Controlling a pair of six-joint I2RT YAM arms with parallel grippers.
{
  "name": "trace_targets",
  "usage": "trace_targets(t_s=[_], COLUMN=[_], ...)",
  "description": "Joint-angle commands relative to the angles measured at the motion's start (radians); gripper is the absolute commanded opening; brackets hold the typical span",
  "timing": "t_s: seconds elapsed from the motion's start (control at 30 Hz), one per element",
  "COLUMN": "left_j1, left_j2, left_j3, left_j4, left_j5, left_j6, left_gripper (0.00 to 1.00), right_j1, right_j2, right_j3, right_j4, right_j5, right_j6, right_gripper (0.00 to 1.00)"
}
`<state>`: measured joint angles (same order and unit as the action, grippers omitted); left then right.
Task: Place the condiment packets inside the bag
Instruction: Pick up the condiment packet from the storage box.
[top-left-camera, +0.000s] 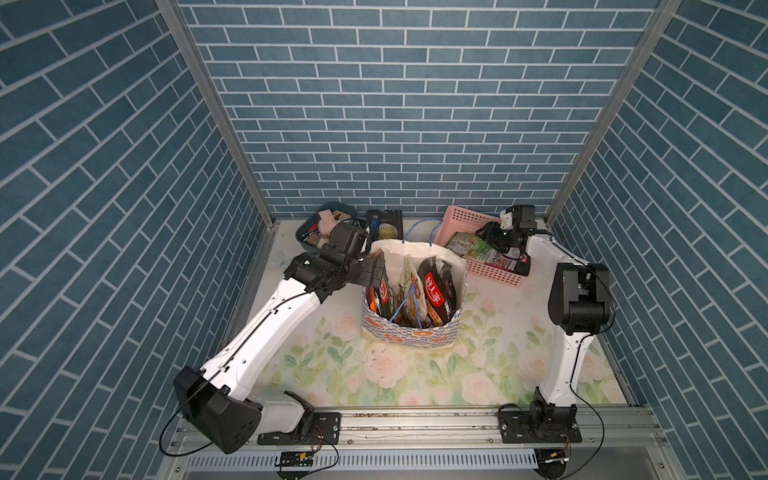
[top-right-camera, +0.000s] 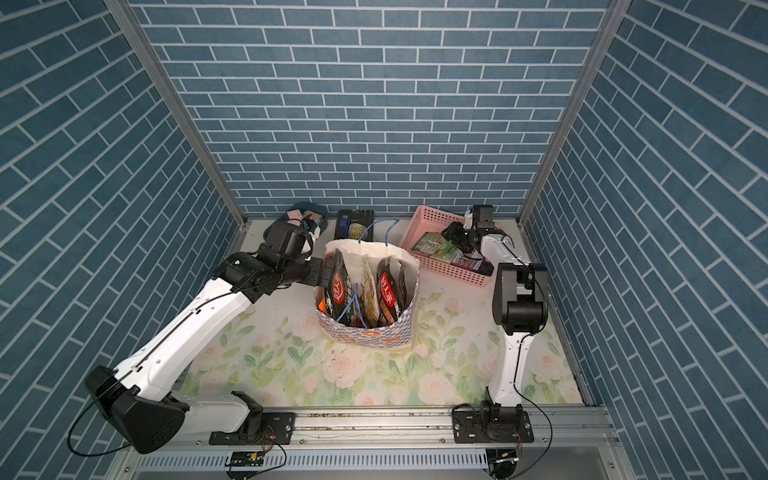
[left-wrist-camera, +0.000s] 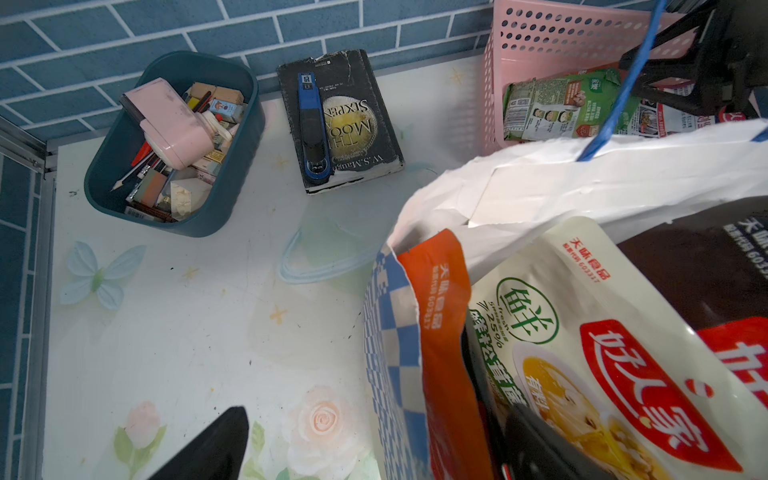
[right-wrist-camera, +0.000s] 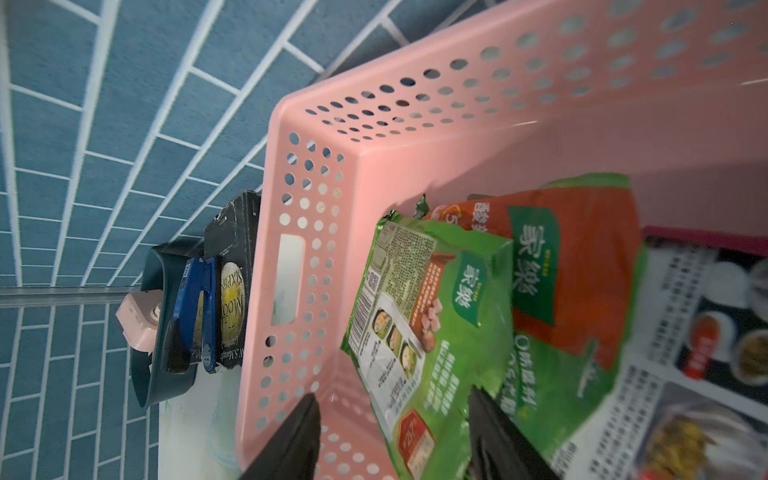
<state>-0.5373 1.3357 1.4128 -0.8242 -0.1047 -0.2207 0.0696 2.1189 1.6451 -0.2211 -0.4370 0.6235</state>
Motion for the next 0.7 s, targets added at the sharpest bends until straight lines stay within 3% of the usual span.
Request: trace_targets(t_s=[0.0, 0.3, 0.43, 0.67], left_j1=[0.0, 0.0, -0.001, 0.0], left_j2=[-0.012, 0.003, 0.001, 0.015], left_j3=[-0.019, -0.017, -0.023, -0.029], left_j4=[0.005, 0.018, 0.027, 0.046], left_j5=[-0.013, -0.01, -0.012, -0.001], left_j6=[-0.005, 0.0, 0.0, 0.005], left_gripper=[1.0, 1.0, 1.0, 1.0], right_j1=[-0.003, 0.008, 0.021, 0.022], right_j2=[0.032, 0.068, 0.026, 0.042], right_j3=[0.021, 0.067, 0.039, 0.024], right_j4=[0.004, -0.034, -0.045, -0.025], right_j5=[0.018, 0.059, 0.134, 0.104], right_j6=[0.051, 0.076, 0.084, 0.095], right_gripper=[0.59, 0.57, 0.57, 0.56])
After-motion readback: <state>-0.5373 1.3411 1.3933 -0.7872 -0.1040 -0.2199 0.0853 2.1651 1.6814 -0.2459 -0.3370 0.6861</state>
